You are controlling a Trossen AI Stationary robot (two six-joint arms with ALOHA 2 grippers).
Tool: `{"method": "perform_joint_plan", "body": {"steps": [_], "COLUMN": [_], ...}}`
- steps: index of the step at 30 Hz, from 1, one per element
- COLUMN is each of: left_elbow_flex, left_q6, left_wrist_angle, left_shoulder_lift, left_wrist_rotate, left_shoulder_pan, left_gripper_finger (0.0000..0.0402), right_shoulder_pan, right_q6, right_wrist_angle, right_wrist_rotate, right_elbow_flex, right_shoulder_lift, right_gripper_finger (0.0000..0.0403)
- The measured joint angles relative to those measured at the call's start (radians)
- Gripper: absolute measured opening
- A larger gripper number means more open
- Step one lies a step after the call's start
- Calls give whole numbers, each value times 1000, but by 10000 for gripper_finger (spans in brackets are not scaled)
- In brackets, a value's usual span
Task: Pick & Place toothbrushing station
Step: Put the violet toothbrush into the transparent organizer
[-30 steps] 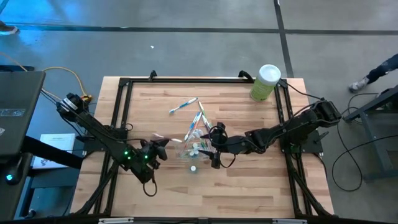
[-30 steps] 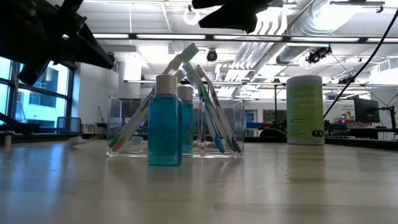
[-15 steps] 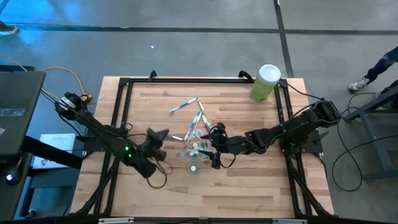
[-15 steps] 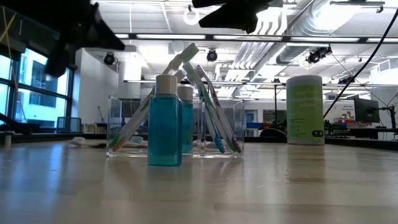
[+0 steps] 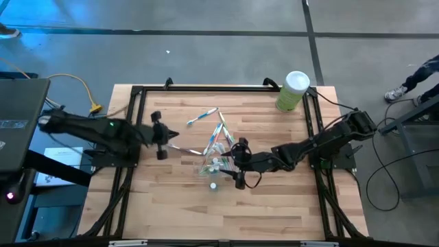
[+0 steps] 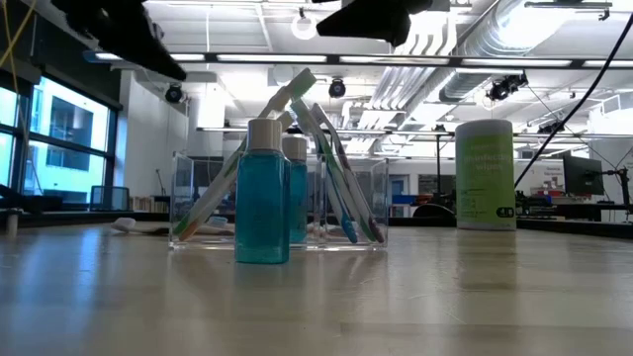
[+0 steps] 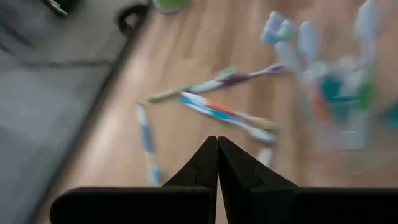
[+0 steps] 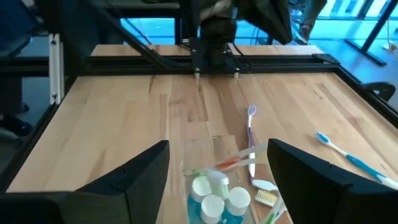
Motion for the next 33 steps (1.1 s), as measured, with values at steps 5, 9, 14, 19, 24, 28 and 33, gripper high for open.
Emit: {"method": "perform_joint_plan", "body": {"steps": [5, 9, 14, 19, 24, 28, 33], "left_elbow_flex": [0, 0, 0, 0, 0, 0, 0], "left_q6": [-120, -184, -215, -199, -213, -228, -229], "left_wrist_angle": [-34, -22, 6, 20, 21, 13, -40], "left_shoulder_lift": [-117, -149, -158, -145, -142, -142, -142], "left_wrist_rotate": [169, 172, 185, 272, 299, 297, 300], "left_shoulder_pan": [139, 185, 193, 193, 193, 200, 223], "left_gripper_finger": [2, 2, 2, 3, 25, 70, 154], "right_shoulder_pan": [9, 9, 10, 9, 8, 8, 8], "right_q6": [-42, -47, -71, -75, -93, -93, -90], "right_wrist_angle": [-4, -9, -22, -34, -38, -38, -38], "right_wrist_rotate": [-2, -2, -2, -3, -3, -3, -3], "right_elbow_flex": [0, 0, 0, 0, 0, 0, 0], "right_shoulder_lift": [0, 0, 0, 0, 0, 0, 0], "right_gripper_finger": [263, 263, 263, 263, 263, 263, 263]}}
